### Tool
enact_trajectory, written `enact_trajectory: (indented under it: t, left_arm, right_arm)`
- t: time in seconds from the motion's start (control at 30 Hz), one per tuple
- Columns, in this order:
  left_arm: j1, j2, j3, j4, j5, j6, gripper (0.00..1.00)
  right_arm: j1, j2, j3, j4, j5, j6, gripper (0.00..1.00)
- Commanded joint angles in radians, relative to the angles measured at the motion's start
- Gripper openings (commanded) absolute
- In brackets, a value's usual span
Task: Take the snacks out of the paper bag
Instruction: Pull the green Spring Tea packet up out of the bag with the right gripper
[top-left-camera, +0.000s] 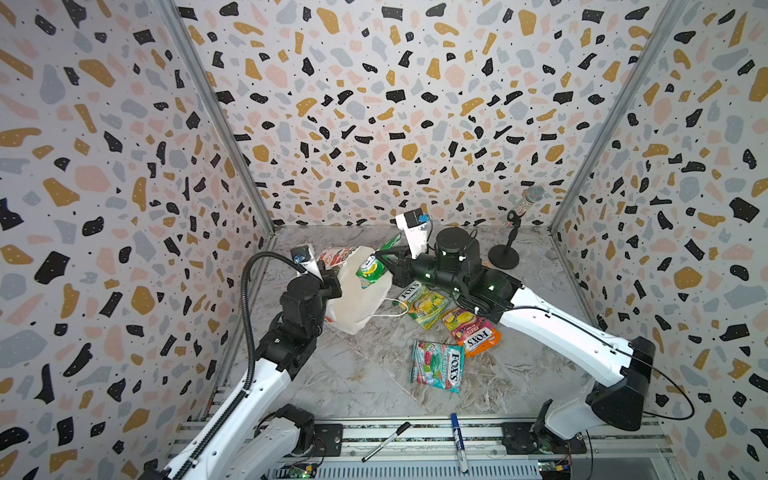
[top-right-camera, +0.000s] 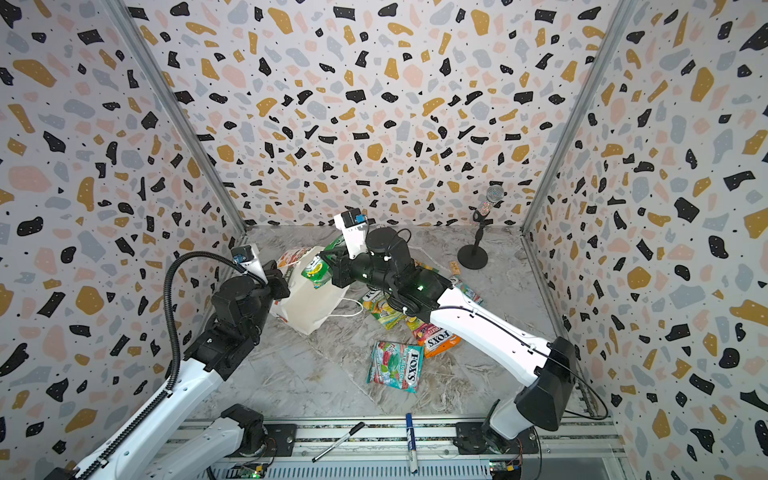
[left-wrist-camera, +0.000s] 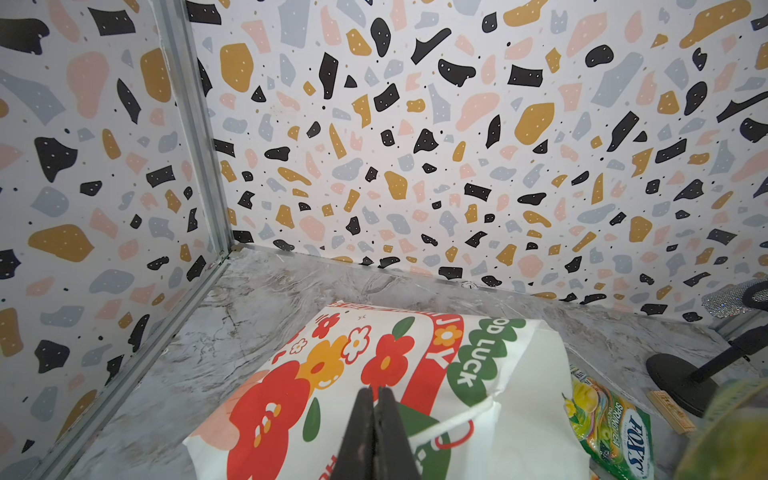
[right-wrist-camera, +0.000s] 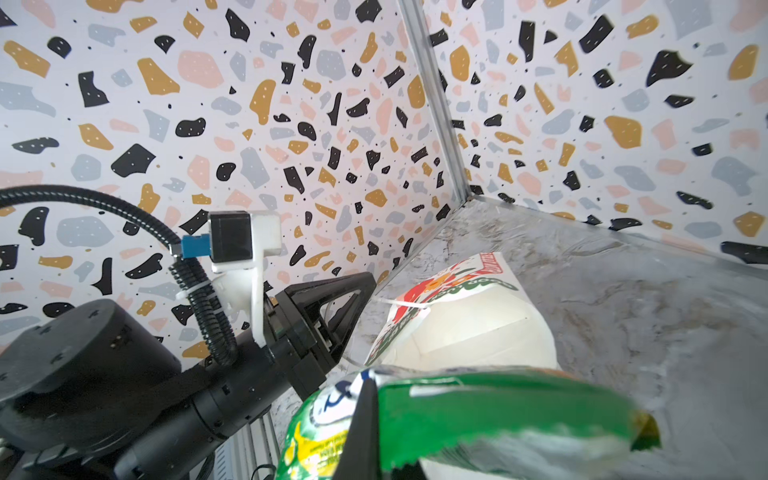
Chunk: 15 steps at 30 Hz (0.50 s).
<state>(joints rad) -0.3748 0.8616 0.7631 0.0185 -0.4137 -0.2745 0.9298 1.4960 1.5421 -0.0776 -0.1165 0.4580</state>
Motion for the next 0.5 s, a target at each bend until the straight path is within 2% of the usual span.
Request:
enact_trajectory:
  t: [0.0,0.3,0.47]
  left_arm:
    - [0.005,-0.022,0.008,0.016,-0.025,0.012,0.00]
    - [0.005,-0.047,0.002,0.023,-0.032,0.010,0.00]
    - [0.006,-0.061,-0.002,0.028,-0.038,0.009,0.00]
  right_arm:
    - [-0.032,-0.075,0.011,-0.022,0.093,-0.033,0.00]
    - [-0.162,-0.193,-0.184,-0.080,0.111,-0.019,0.00]
    - [-0.202,-0.251,-0.288,-0.126,0.076,-0.049,0.00]
